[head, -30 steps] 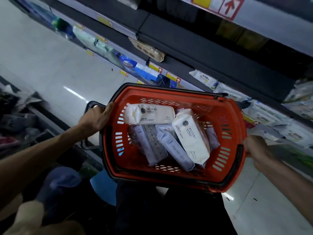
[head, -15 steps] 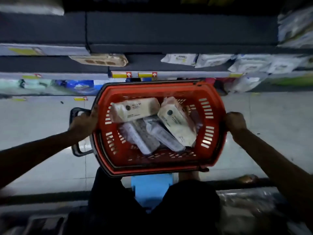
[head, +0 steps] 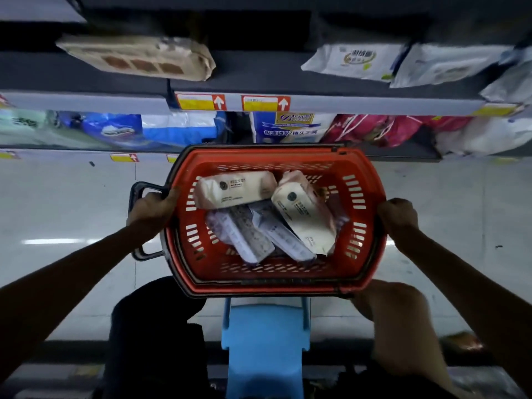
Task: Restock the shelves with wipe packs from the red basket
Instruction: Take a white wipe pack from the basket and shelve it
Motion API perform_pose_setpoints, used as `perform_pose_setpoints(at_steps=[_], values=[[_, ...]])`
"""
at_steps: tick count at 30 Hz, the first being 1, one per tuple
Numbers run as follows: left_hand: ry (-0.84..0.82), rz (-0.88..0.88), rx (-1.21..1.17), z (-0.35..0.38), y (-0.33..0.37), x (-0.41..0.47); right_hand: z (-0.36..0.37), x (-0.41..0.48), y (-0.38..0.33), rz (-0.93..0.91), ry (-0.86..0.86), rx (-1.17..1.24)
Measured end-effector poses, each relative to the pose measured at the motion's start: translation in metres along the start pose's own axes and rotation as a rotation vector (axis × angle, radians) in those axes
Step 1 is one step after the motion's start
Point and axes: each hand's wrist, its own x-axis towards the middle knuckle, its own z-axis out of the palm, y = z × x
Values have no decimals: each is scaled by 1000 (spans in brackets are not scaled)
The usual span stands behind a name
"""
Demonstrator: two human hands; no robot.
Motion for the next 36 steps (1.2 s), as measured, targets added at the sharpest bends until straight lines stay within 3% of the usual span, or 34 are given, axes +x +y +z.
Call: perform_pose_setpoints(at_steps=[8, 13, 17, 26, 29, 36], values=[[28, 62, 55, 77, -16, 79, 91, 108, 42, -126, 16, -69], [240, 120, 103, 113, -14, 112, 134, 150, 55, -191, 245, -41], [371, 140, -84, 137, -21, 120, 144, 161, 59, -325, 381, -39], [429, 243, -293, 149, -30, 139, 152, 192, 64, -464, 446, -227], [391, 260, -392, 151, -37, 144, 154, 195, 65, -481, 443, -189], [408, 331, -374, 153, -40, 131, 160, 166, 67, -481, 503, -149]])
